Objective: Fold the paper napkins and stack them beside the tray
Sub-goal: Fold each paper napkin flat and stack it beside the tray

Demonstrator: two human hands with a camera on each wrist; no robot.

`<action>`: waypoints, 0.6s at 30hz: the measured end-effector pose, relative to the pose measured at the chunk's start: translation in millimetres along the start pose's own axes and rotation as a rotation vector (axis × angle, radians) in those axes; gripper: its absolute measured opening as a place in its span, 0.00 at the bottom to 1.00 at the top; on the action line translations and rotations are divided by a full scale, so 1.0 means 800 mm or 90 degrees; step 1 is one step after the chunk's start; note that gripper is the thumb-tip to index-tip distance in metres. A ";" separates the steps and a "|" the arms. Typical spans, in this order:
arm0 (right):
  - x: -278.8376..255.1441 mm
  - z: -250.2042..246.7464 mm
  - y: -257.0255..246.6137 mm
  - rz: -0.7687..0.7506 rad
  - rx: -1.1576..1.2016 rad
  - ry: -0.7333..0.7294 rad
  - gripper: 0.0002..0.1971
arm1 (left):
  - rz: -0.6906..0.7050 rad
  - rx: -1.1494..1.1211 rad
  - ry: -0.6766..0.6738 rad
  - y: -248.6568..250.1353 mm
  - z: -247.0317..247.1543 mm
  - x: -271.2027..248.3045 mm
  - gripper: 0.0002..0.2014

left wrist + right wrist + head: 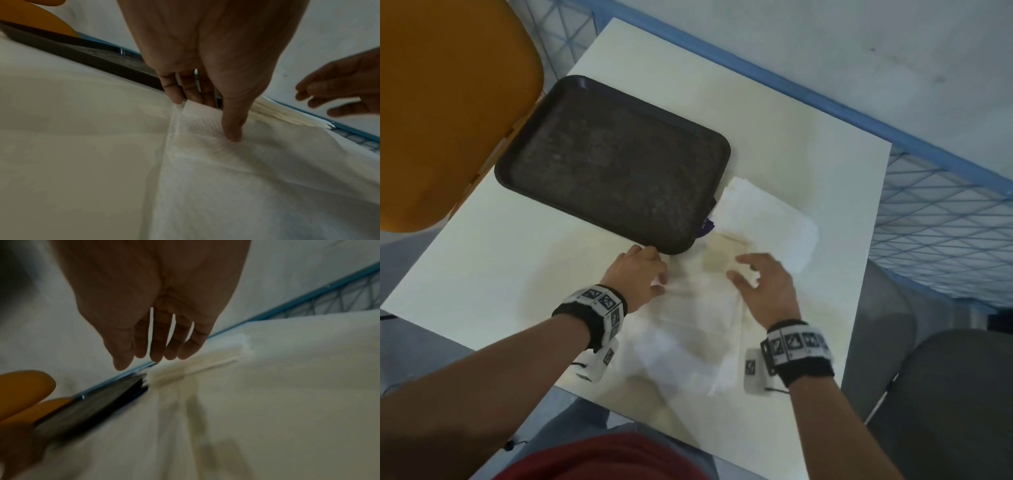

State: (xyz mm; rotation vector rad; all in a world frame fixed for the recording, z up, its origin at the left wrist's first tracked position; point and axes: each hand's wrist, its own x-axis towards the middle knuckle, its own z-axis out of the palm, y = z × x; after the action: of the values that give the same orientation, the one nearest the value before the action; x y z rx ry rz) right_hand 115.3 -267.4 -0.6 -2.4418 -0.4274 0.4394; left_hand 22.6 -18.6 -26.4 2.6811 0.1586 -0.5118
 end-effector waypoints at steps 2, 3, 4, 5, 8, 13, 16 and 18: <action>-0.026 0.023 0.005 0.003 -0.013 -0.045 0.19 | 0.024 -0.008 0.015 0.000 0.000 -0.001 0.05; -0.034 0.031 0.007 0.009 -0.014 -0.062 0.22 | 0.035 -0.017 0.018 -0.001 -0.001 -0.002 0.06; -0.042 0.036 0.007 0.019 -0.011 -0.075 0.25 | 0.045 -0.027 0.018 0.000 -0.001 -0.004 0.07; -0.047 0.039 0.007 0.035 -0.001 -0.082 0.27 | 0.054 -0.043 0.019 0.000 -0.002 -0.005 0.08; -0.056 0.040 0.008 0.130 0.107 -0.055 0.29 | 0.064 -0.146 0.041 -0.001 -0.004 -0.011 0.09; -0.059 0.043 0.008 0.122 0.093 0.052 0.09 | 0.086 -0.200 0.088 -0.004 -0.001 -0.019 0.13; -0.061 0.045 0.005 0.096 0.066 0.074 0.03 | 0.108 -0.119 0.101 -0.001 -0.008 -0.021 0.09; -0.064 0.043 0.004 0.092 0.072 0.102 0.04 | 0.126 -0.085 0.129 0.002 -0.013 -0.025 0.05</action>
State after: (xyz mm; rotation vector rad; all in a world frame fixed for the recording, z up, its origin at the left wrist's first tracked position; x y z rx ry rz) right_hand 55.8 -272.5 -18.0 -2.3835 -0.1554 0.3160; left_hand 7.8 -16.3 -9.6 2.5772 -0.0155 -0.1623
